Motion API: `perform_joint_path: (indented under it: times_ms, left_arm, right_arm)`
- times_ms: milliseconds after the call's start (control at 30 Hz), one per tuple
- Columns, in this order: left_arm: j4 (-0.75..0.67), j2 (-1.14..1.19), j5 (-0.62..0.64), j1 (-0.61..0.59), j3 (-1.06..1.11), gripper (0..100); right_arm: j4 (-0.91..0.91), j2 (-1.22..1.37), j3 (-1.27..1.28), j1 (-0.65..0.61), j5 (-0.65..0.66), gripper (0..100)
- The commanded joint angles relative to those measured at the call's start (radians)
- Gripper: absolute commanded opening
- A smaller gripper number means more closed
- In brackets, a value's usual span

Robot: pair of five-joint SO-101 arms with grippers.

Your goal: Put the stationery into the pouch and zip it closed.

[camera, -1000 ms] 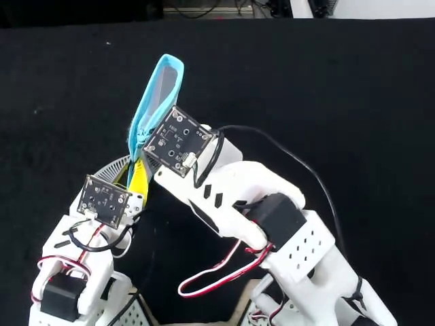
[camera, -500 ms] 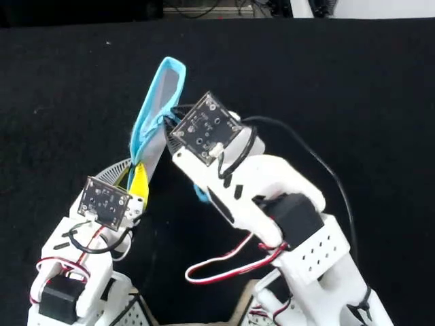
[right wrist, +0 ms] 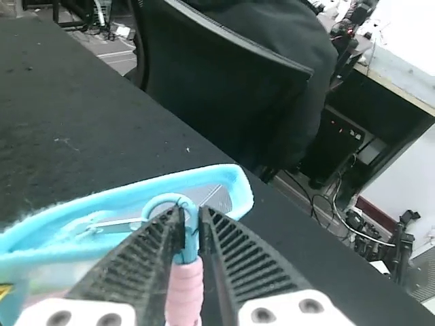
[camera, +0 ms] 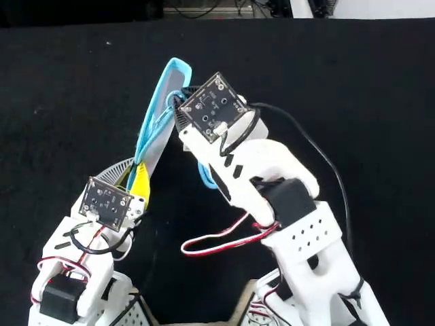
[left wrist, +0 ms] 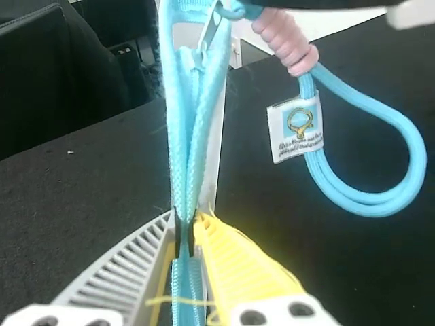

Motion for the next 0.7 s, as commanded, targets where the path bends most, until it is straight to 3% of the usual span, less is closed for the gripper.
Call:
perform_joint_path:
  times_ms: [0, 300, 500, 667]
  left_arm:
    - [0.011, 0.002, 0.000, -0.004, -0.058, 3]
    - [0.011, 0.002, 0.000, -0.004, -0.058, 3]
    - [0.046, 0.002, 0.000, 0.004, -0.065, 3]
    - [0.037, 0.002, 0.002, 0.004, -0.061, 3]
  right_arm:
    - [-0.043, 0.002, -0.018, 0.051, 0.002, 1.1]
    - [-0.104, 0.004, -0.013, 0.052, 0.002, 1.1]
    - [-0.104, 0.004, -0.012, 0.157, 0.002, 1.1]
    - [-0.098, -0.002, 0.010, 0.146, 0.002, 1.1]
